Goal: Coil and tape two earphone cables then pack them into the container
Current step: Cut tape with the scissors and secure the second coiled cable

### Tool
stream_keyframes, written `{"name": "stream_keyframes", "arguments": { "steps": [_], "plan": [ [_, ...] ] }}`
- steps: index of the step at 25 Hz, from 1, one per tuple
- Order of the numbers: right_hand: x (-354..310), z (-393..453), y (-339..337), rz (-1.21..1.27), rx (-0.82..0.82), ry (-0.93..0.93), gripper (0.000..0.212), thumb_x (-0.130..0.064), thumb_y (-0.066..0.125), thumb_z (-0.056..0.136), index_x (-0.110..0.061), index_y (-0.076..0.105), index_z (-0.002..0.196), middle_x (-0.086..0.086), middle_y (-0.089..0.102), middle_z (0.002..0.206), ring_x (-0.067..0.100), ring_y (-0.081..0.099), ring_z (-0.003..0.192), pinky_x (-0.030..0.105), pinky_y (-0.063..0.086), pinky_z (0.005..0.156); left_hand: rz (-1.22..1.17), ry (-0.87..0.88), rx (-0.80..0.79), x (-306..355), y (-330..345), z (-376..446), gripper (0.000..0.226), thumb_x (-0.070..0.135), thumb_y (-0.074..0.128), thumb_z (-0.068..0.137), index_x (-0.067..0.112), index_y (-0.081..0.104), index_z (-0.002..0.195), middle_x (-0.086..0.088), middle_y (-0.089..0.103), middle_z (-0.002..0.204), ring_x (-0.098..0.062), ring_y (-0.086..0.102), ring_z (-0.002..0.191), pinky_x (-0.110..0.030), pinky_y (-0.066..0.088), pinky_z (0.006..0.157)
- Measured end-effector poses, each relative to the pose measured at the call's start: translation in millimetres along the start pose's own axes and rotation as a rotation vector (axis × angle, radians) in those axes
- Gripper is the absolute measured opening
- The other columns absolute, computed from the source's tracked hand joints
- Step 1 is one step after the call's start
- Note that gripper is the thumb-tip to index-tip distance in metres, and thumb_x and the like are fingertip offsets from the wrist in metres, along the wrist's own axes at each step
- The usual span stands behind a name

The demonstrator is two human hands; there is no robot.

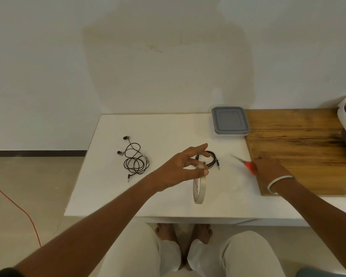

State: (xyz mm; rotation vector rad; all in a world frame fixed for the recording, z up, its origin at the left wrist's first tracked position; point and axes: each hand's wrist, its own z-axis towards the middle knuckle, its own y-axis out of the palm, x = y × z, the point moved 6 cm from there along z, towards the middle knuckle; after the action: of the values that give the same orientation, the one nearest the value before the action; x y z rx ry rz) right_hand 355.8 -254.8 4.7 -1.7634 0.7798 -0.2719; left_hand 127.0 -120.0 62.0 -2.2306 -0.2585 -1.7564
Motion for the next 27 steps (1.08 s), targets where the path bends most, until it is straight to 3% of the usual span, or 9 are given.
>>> {"name": "stream_keyframes", "arguments": {
  "steps": [2, 5, 8, 10, 14, 22, 27],
  "plan": [
    [-4.5, -6.4, -7.4, 0.139, -0.085, 0.056, 0.030, -0.028, 0.047, 0.094, -0.007, 0.063, 0.108, 0.015, 0.065, 0.103, 0.024, 0.062, 0.086, 0.028, 0.049, 0.072, -0.006, 0.007, -0.001, 3.1, -4.7, -0.8, 0.069, 0.009, 0.069, 0.089, 0.031, 0.038, 0.146, 0.005, 0.053, 0.135, -0.015, 0.062, 0.114, -0.022, 0.050, 0.096],
    [-25.3, -17.5, -20.0, 0.374, -0.267, -0.014, 0.023, -0.033, 0.064, 0.084, -0.010, 0.065, 0.089, 0.009, 0.071, 0.076, 0.022, 0.065, 0.065, 0.027, 0.054, 0.065, 0.002, 0.012, -0.004, 7.4, -10.7, 1.1, 0.069, 0.008, 0.068, 0.089, 0.029, 0.037, 0.147, 0.005, 0.053, 0.133, -0.016, 0.063, 0.113, -0.027, 0.050, 0.100],
    [-47.9, -26.1, -22.8, 0.435, -0.515, -0.019, 0.042, -0.049, 0.069, 0.074, -0.012, 0.063, 0.094, 0.012, 0.073, 0.083, 0.030, 0.069, 0.075, 0.043, 0.058, 0.077, 0.031, 0.011, -0.009, 11.3, -16.1, 1.9, 0.069, 0.011, 0.068, 0.089, 0.031, 0.037, 0.147, 0.006, 0.052, 0.135, -0.019, 0.062, 0.114, -0.032, 0.048, 0.103],
    [-64.9, -34.3, -30.0, 0.337, -0.608, -0.063, 0.051, -0.057, 0.066, 0.072, -0.015, 0.060, 0.101, 0.011, 0.073, 0.088, 0.023, 0.071, 0.078, 0.038, 0.060, 0.074, 0.039, 0.005, -0.021, 12.7, -19.7, 2.3, 0.069, 0.012, 0.068, 0.089, 0.032, 0.036, 0.148, 0.007, 0.051, 0.137, -0.021, 0.061, 0.115, -0.034, 0.049, 0.103],
    [-96.6, -47.8, -47.7, 0.190, -0.655, -0.173, 0.044, -0.052, 0.055, 0.084, -0.014, 0.057, 0.108, 0.002, 0.070, 0.091, 0.001, 0.067, 0.060, 0.022, 0.058, 0.069, 0.067, -0.018, -0.070, 15.9, -21.2, 1.8, 0.072, 0.011, 0.067, 0.090, 0.030, 0.032, 0.149, 0.007, 0.050, 0.139, -0.020, 0.060, 0.116, -0.027, 0.050, 0.099],
    [-111.1, -48.4, -52.2, 0.123, -0.694, -0.221, 0.043, -0.049, 0.053, 0.086, -0.013, 0.058, 0.109, -0.003, 0.065, 0.083, 0.006, 0.063, 0.067, 0.022, 0.056, 0.072, 0.029, -0.082, -0.166, 17.4, -13.1, -0.5, 0.073, 0.004, 0.066, 0.089, 0.023, 0.031, 0.150, 0.008, 0.052, 0.139, -0.012, 0.061, 0.117, -0.024, 0.051, 0.096],
    [-99.9, -44.0, -48.8, 0.071, -0.732, -0.196, 0.039, -0.053, 0.056, 0.083, -0.018, 0.058, 0.100, -0.004, 0.066, 0.082, 0.008, 0.063, 0.067, 0.023, 0.057, 0.073, -0.034, -0.078, -0.146, 16.1, -17.7, -1.7, 0.073, 0.002, 0.065, 0.088, 0.025, 0.032, 0.150, 0.007, 0.051, 0.140, -0.014, 0.061, 0.117, -0.034, 0.050, 0.101]
  ]
}}
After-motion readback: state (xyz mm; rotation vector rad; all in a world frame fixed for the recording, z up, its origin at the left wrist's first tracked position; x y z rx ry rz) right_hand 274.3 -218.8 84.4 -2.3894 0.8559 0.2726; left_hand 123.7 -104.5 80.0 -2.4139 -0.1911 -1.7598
